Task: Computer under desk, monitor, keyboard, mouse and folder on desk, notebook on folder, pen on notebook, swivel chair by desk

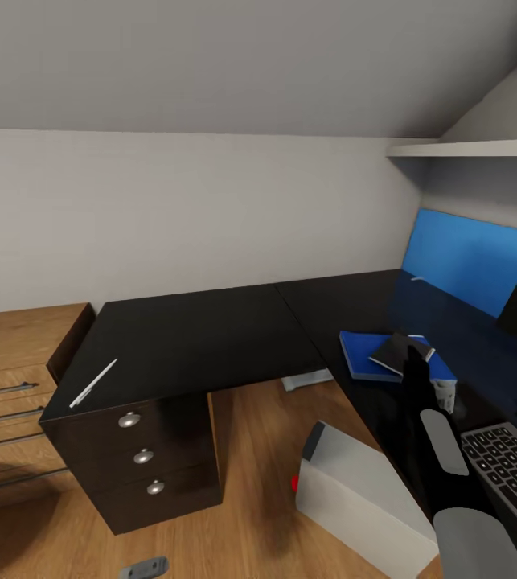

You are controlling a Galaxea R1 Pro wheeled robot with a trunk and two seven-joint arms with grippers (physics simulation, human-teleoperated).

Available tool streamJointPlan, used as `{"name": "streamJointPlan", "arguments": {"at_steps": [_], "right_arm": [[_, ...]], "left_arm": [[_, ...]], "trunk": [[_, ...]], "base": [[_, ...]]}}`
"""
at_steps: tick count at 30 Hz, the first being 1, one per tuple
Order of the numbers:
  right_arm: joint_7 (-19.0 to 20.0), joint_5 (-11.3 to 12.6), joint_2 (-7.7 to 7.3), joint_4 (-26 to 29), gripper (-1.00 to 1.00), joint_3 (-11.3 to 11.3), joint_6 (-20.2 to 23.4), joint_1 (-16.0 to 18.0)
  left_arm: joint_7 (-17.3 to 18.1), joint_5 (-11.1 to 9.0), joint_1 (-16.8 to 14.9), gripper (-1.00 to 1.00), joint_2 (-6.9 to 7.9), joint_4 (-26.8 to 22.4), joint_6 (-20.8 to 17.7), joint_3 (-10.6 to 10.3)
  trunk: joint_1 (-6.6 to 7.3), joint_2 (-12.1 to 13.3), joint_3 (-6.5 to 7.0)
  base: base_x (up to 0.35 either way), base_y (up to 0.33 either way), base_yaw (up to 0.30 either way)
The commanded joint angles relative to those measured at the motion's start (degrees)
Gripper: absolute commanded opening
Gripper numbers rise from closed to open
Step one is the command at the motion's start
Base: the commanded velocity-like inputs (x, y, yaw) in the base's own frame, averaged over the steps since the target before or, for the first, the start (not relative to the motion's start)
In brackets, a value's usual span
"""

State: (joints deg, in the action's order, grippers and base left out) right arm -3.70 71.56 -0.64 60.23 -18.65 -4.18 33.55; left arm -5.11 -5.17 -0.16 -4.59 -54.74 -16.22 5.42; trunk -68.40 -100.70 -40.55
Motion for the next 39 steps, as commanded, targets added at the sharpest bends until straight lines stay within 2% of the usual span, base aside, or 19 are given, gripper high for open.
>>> {"name": "streamJointPlan", "arguments": {"at_steps": [1, 7, 11, 24, 35, 39], "right_arm": [[-0.21, 0.6, -0.03, 0.06, 1.0, 0.1, -0.26, 0.02], [-0.22, 0.6, 0.02, 0.06, 1.0, 0.1, -0.27, 0.02], [-0.25, 0.6, 0.01, 0.06, 1.0, 0.1, -0.3, 0.02], [-0.24, 0.6, -0.07, 0.1, 1.0, 0.1, -0.26, 0.02], [-0.25, 0.6, -0.07, 0.15, 1.0, 0.1, -0.27, 0.02], [-0.25, 0.6, -0.07, 0.15, 1.0, 0.1, -0.27, 0.02]], "left_arm": [[-0.19, -0.55, -0.01, 1.0, -0.04, -0.1, -0.3, 0.03], [-0.09, -0.55, -0.01, 1.0, -0.07, -0.1, -0.3, -0.06], [-0.08, -0.55, -0.01, 1.0, -0.07, -0.1, -0.3, -0.06], [-0.16, -0.55, -0.01, 1.0, -0.06, -0.1, -0.3, -0.06], [0.01, -0.55, -0.01, 1.0, -0.06, -0.1, -0.3, -0.06], [0.03, -0.55, -0.01, 1.0, -0.04, -0.1, -0.3, -0.05]], "trunk": [[0.01, -0.03, -0.06], [0.01, -0.03, -0.06], [0.89, 1.58, 0.66], [0.89, 1.58, 0.66], [0.89, 1.58, 0.66], [1.77, 3.18, 1.38]], "base": [[-0.03, 0.0, 0.0], [-0.008, 0.0, 0.0], [0.0, 0.0, 0.0], [-0.001, 0.0, 0.0], [-0.111, 0.0, 0.0], [-0.003, 0.0, 0.0]]}}
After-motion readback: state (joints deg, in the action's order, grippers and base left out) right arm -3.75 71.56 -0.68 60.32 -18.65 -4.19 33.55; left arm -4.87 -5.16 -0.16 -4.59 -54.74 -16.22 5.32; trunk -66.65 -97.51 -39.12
